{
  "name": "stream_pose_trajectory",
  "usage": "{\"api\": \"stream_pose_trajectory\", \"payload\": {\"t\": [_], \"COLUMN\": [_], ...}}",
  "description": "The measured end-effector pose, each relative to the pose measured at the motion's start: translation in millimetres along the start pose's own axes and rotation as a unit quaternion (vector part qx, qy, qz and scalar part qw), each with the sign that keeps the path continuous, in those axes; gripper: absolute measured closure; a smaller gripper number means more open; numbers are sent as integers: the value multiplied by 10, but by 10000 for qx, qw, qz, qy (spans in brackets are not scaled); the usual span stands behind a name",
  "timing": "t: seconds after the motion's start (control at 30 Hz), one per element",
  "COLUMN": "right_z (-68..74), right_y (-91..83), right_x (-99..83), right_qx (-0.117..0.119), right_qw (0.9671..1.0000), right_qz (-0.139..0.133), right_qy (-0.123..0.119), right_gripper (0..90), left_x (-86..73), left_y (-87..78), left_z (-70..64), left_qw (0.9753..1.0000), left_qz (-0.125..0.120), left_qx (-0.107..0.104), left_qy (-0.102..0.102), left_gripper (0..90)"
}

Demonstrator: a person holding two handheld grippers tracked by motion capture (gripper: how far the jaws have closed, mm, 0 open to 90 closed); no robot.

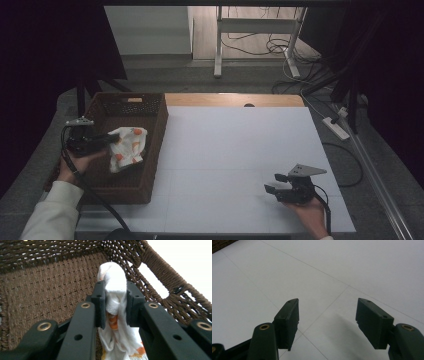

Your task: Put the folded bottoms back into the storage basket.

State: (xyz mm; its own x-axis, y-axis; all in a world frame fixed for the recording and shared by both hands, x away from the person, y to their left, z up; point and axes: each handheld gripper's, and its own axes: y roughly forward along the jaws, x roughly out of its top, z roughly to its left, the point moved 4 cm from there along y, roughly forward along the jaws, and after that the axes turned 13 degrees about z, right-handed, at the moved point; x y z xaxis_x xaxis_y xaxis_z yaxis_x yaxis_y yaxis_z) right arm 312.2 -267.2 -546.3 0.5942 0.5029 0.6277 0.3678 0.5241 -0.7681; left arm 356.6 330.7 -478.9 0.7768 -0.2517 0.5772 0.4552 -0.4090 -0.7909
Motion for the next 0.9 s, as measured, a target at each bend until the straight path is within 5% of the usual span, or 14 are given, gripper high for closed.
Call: {"api": "stream_pose_trajectory", "payload": {"t": [0.9], "right_z": [5], "right_y": [13], "right_x": [-4], "right_qx": [18], "right_qw": [10000], "right_qz": [51], "right_qy": [-22], "right_gripper": [354], "left_x": [-16], "left_y": [106], "left_z": [203], "left_qw": [9977], "left_qz": [338], "left_qx": [485], "left_qy": [-324], "left_gripper": [713]}}
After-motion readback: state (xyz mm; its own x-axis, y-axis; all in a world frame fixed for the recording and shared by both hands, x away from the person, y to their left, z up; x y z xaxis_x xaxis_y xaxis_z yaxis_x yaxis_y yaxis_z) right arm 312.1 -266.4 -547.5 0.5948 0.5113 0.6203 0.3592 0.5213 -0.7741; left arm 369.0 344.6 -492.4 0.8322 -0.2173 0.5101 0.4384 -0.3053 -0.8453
